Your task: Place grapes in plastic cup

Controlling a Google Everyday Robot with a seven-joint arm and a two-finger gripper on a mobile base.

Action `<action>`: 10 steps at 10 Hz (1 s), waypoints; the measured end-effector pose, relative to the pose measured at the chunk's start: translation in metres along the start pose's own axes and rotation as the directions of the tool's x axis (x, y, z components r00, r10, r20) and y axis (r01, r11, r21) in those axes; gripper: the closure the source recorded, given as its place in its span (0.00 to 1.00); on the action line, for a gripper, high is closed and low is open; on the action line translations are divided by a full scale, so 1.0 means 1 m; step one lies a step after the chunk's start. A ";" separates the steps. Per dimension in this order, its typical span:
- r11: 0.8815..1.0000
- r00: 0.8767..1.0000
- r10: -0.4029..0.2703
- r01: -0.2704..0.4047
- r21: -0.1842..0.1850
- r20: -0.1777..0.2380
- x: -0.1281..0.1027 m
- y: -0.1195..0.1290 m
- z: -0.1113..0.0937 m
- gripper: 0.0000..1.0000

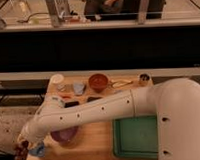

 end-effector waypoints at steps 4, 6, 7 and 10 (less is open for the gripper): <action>1.000 1.000 0.010 -0.010 0.011 -0.001 0.009 0.005 0.000 0.98; 1.000 1.000 0.014 -0.014 0.014 -0.004 0.012 0.006 -0.001 0.98; 1.000 1.000 0.017 -0.017 0.014 -0.001 0.013 0.008 0.000 0.98; 0.999 1.000 0.031 -0.031 0.014 0.006 0.019 0.013 0.002 0.98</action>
